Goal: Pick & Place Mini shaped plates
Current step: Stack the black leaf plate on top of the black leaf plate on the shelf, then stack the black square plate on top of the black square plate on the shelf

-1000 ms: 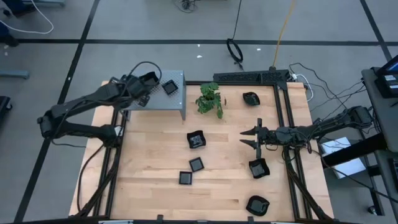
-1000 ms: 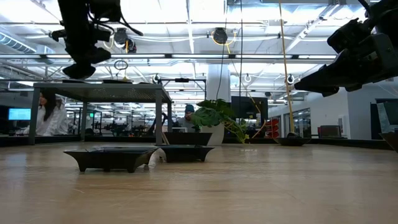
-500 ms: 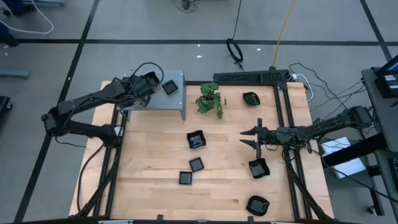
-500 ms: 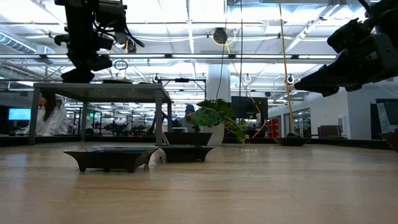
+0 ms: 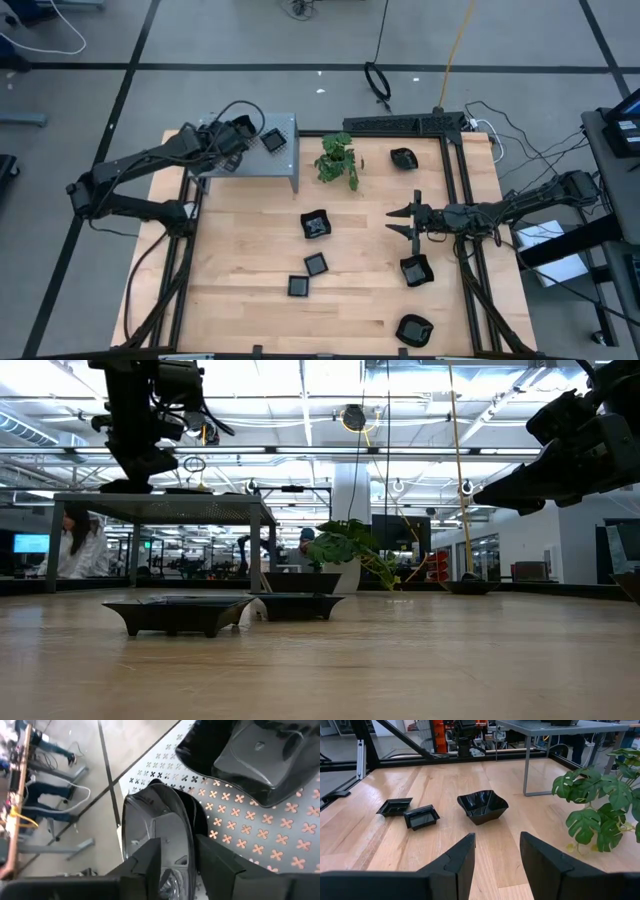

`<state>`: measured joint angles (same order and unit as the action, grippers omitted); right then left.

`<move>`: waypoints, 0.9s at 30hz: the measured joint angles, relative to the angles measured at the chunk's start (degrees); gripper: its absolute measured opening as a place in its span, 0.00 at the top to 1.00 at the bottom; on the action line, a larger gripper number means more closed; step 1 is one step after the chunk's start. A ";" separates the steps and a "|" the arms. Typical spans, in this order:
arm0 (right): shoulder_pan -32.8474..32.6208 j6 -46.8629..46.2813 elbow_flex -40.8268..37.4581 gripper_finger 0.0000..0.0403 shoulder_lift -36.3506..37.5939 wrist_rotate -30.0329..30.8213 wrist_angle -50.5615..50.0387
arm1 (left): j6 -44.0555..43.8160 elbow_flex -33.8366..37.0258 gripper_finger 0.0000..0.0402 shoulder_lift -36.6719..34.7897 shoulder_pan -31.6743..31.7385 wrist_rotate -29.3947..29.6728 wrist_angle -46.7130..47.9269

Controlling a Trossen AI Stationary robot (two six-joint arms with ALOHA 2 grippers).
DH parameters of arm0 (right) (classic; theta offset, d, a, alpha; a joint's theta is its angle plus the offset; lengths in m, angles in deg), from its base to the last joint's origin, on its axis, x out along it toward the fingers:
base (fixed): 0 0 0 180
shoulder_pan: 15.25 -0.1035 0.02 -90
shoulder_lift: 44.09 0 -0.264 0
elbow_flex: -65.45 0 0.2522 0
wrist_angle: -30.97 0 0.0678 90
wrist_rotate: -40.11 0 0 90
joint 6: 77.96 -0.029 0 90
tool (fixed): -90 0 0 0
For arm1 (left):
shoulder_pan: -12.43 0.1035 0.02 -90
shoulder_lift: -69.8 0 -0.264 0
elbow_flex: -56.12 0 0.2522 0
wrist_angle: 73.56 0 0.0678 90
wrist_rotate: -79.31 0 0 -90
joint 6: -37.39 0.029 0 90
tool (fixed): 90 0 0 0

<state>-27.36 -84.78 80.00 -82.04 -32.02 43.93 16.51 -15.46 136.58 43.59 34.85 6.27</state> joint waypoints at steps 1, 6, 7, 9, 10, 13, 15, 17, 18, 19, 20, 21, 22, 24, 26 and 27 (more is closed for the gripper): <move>-0.01 -0.01 -0.01 0.64 0.00 -0.02 0.00 | 1.43 0.00 0.68 -0.01 0.00 0.02 -0.28; 0.01 -0.01 -0.01 0.64 0.00 0.00 0.02 | 8.77 0.00 0.66 -0.11 -0.85 1.27 -1.91; -0.01 0.00 0.01 0.64 0.00 0.00 0.00 | 10.00 0.02 0.66 -0.21 -1.07 1.69 -2.50; 0.01 -0.01 0.01 0.64 0.00 -0.02 0.00 | 11.77 0.02 0.66 -0.66 -1.72 2.70 -3.67; 0.01 0.01 -0.01 0.64 0.00 -0.02 0.02 | 12.31 0.02 0.66 -0.95 -2.13 3.02 -4.23; -0.01 -0.01 0.00 0.64 0.02 -0.01 0.00 | 13.15 0.02 0.66 -2.27 -3.56 3.04 -6.39; 0.00 0.01 0.01 0.64 0.00 0.00 0.00 | 13.18 0.02 0.66 -3.27 -5.04 3.03 -7.23; 0.01 -0.01 -0.01 0.64 0.02 -0.02 0.00 | 13.24 0.02 0.66 -4.20 -6.81 2.17 -8.85; 0.01 -0.01 -0.01 0.64 0.02 -0.01 0.00 | 13.23 0.02 0.66 -4.62 -7.85 1.07 -9.73; -0.01 0.01 0.01 0.64 0.02 0.00 0.00 | 13.04 0.02 0.66 -4.99 -8.97 -0.47 -10.48; -0.01 0.01 -0.01 0.64 0.02 0.00 0.00 | 12.69 0.02 0.66 -5.21 -10.12 -2.46 -11.20; 0.01 0.01 -0.01 0.64 0.00 -0.02 0.00 | 12.20 0.02 0.66 -5.27 -11.30 -5.28 -12.24; -0.01 -0.01 0.00 0.64 0.02 -0.02 0.00 | 11.51 0.02 0.66 -5.31 -12.45 -8.52 -13.14; -0.01 -0.01 0.00 0.64 0.02 0.00 0.00 | 9.64 0.02 0.66 -5.29 -14.97 -15.43 -14.83; -0.01 -0.01 0.01 0.64 0.02 -0.02 0.00 | 8.17 0.30 0.66 -4.64 -17.82 -21.47 -17.84; -0.01 0.00 0.00 0.64 0.02 -0.02 0.00 | 7.61 0.78 0.66 -4.33 -19.44 -23.67 -19.46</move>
<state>-27.37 -84.77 79.99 -82.02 -32.04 43.93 24.12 -14.68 132.25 24.15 11.18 -13.19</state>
